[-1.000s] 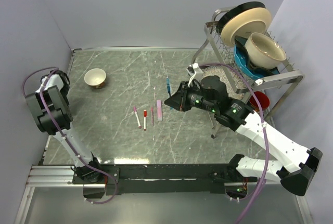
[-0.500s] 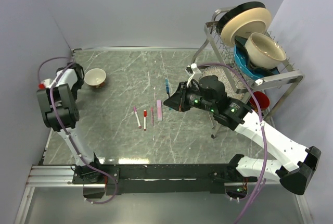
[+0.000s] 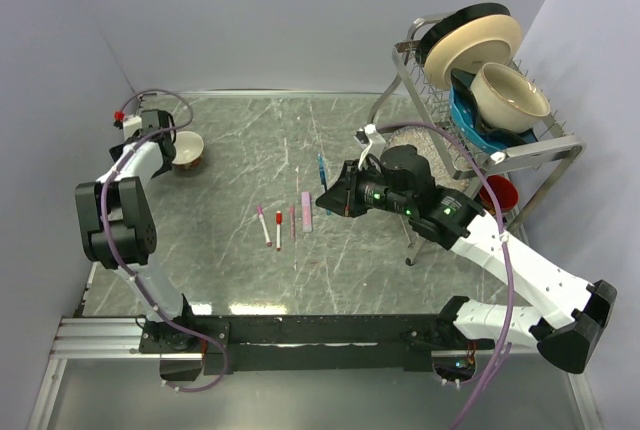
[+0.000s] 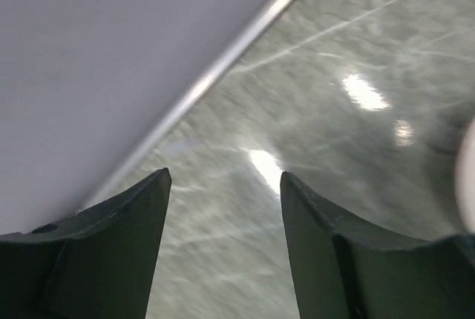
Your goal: Insert the pens into the pen caps
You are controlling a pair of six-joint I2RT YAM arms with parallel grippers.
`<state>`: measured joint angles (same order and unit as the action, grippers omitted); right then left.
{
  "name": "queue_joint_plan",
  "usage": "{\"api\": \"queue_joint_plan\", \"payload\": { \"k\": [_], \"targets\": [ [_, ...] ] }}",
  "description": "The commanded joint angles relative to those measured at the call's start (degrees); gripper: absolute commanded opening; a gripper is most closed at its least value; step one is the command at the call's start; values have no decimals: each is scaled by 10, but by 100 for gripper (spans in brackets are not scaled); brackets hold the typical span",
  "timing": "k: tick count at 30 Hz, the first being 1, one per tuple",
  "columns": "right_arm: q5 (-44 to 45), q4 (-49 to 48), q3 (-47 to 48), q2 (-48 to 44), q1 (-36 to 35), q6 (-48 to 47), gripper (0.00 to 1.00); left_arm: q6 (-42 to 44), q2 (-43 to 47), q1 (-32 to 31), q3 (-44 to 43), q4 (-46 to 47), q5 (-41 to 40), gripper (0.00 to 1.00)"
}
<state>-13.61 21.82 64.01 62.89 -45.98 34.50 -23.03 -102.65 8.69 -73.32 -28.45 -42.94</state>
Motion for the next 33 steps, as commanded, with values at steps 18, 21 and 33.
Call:
{"api": "queue_joint_plan", "payload": {
  "k": [18, 21, 33],
  "targets": [
    [-6, 61, 78, 34, -1, -25, 0, 500, -4, 79, 226, 492, -113, 1],
    [-14, 59, 78, 39, -1, -20, 0, 475, -9, 82, 223, 464, -99, 1],
    [-19, 52, 71, 21, -2, -19, 0, 368, -49, 81, 223, 378, -60, 1]
  ]
}}
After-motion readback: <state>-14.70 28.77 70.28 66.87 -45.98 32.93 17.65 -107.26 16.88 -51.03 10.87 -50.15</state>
